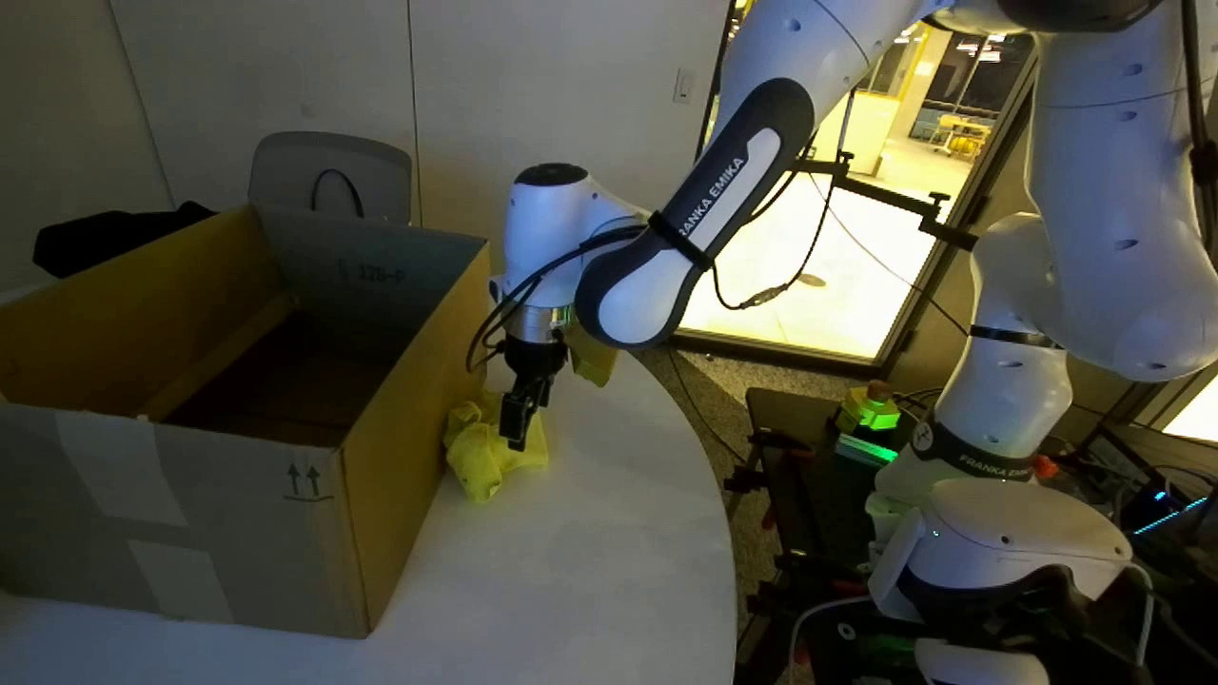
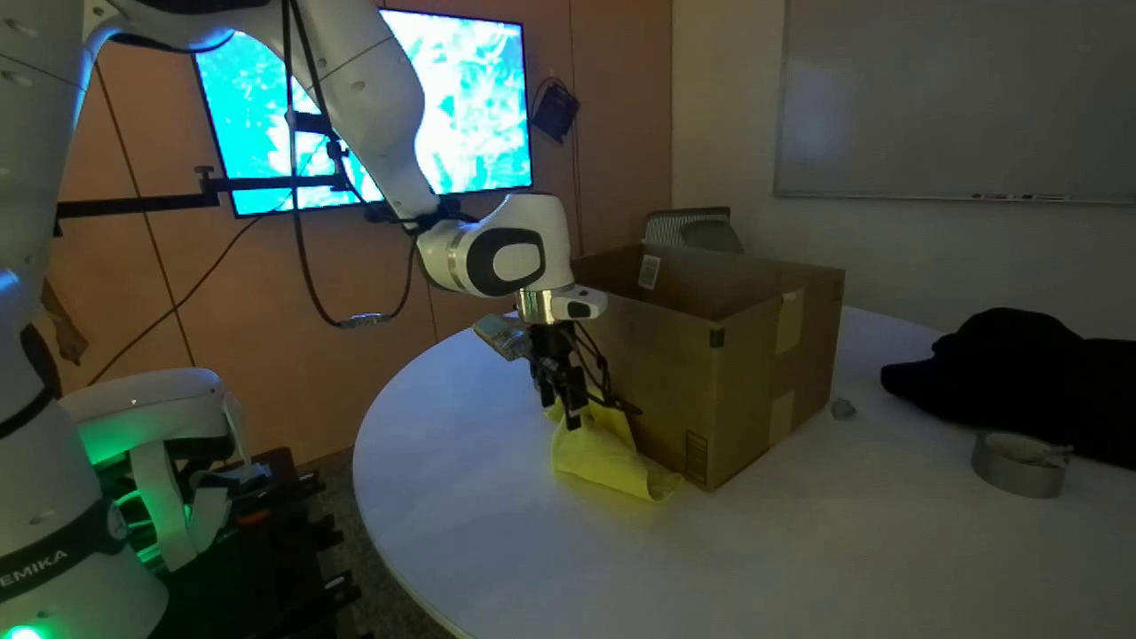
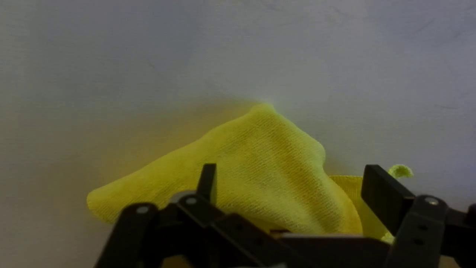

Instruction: Pick up the marker from the table and wrap it on the cloth, then pick up the cloth and put it in the box

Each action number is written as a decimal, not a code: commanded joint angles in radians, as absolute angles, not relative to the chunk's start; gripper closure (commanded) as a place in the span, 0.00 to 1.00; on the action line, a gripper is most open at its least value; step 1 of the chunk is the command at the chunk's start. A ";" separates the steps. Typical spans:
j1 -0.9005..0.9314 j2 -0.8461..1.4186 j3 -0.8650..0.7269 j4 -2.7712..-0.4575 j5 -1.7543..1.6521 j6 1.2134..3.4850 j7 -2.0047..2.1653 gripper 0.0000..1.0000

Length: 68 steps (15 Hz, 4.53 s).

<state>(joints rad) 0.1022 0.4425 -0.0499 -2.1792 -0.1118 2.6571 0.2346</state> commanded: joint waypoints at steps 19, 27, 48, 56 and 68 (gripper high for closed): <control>0.135 0.718 -0.115 -2.001 -0.102 2.782 0.232 0.08; 0.132 0.687 -0.137 -2.027 -0.107 2.771 0.232 0.78; 0.028 -0.072 -0.065 -2.289 -0.160 2.354 0.032 0.89; 0.064 -0.004 0.072 -2.061 -0.167 2.358 0.113 0.87; 0.135 0.480 0.027 -1.613 -0.261 2.349 0.214 0.87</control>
